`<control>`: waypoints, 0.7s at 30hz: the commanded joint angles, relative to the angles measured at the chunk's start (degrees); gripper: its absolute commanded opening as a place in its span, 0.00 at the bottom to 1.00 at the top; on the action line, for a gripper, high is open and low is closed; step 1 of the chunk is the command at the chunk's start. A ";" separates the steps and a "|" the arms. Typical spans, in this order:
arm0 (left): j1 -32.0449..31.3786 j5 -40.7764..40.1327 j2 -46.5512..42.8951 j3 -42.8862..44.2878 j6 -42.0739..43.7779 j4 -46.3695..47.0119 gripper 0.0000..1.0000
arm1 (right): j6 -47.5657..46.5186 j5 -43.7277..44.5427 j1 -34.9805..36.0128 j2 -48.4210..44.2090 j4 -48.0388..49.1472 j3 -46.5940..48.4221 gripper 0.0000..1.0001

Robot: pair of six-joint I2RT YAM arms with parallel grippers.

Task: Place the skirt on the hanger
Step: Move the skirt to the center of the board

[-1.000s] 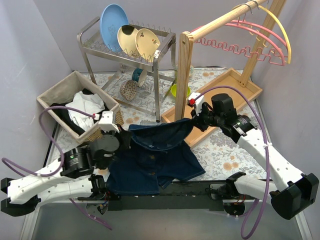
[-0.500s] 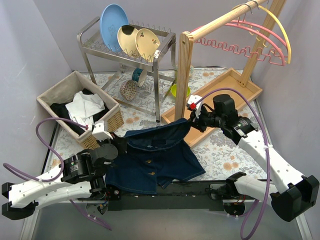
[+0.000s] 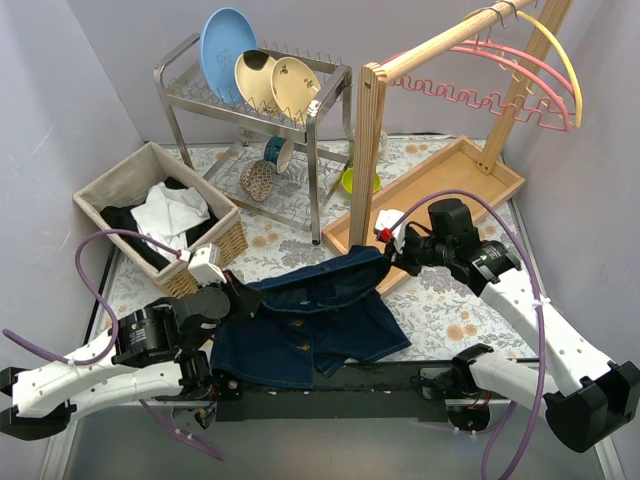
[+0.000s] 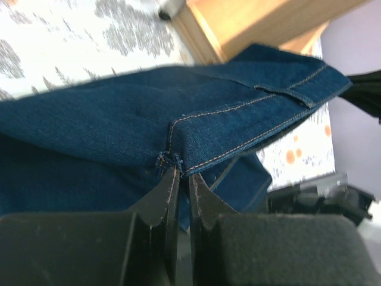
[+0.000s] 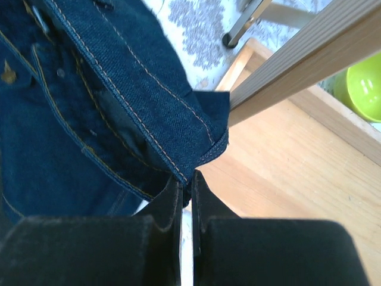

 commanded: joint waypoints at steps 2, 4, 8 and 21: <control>0.53 10.65 3.77 3.39 -3.78 -9.68 0.00 | -13.64 4.67 -1.96 -3.26 -10.99 -3.04 0.01; 0.53 13.75 5.08 2.60 -4.22 -10.29 0.00 | -17.60 4.14 -1.88 -4.32 -13.90 -5.06 0.01; 0.53 18.94 6.75 0.66 -3.52 -10.12 0.10 | -19.10 4.05 -1.88 -5.47 -15.05 -8.40 0.06; 0.53 23.71 13.52 10.66 4.02 -11.09 0.61 | -17.97 4.73 -2.05 -6.95 -23.85 2.83 0.77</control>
